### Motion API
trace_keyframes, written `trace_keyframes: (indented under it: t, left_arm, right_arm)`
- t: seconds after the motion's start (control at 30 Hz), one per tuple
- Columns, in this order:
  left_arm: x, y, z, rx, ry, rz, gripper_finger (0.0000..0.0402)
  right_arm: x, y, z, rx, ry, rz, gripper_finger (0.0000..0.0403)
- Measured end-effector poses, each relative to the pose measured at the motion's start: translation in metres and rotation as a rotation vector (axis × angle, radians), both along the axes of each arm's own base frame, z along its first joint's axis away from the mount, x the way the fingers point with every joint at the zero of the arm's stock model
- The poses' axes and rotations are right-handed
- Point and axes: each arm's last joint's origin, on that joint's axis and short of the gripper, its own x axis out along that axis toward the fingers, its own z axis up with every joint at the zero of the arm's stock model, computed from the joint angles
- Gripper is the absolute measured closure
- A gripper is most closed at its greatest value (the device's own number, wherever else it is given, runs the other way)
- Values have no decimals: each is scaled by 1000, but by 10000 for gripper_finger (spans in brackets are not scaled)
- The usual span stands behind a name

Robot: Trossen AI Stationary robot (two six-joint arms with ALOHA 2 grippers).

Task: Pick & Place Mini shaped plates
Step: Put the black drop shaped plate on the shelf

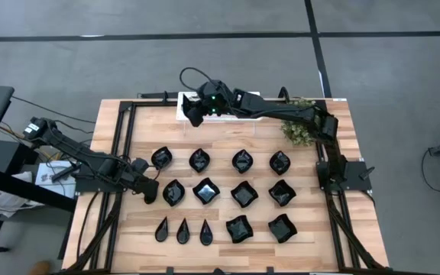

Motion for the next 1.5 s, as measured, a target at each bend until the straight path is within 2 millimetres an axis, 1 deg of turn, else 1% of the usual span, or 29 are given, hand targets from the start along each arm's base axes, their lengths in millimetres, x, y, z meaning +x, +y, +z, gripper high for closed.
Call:
trace_keyframes:
  t: [0.13,0.3,0.43,0.6,0.83,1.0,1.13,1.27,1.5]
  left_arm:
    - [-3,1,7,-60,-41,-8,386]
    - [-8,3,19,-118,-161,-10,386]
    - [-12,6,30,-158,-291,-5,388]
    - [-14,10,45,-152,-505,33,390]
    - [-14,14,67,-99,-799,5,390]
    - [-12,14,80,-60,-944,-42,390]
    - [-10,14,88,21,-1019,-102,390]
    - [-8,13,93,125,-1057,-211,390]
    - [-7,13,98,191,-1098,-261,390]
  right_arm:
    - [-5,-10,-1,12,11,-26,403]
    - [-9,-21,-1,22,9,-36,403]
    - [-11,-27,-3,46,5,-34,403]
    - [-11,-28,-3,53,2,-39,403]
    - [-11,-27,-4,64,6,-16,403]
    - [-13,-29,-7,58,31,-16,403]
    - [-13,-29,-14,64,47,-17,403]
    - [-13,-28,-21,69,60,-16,403]
    - [-12,-31,-17,61,17,1,403]
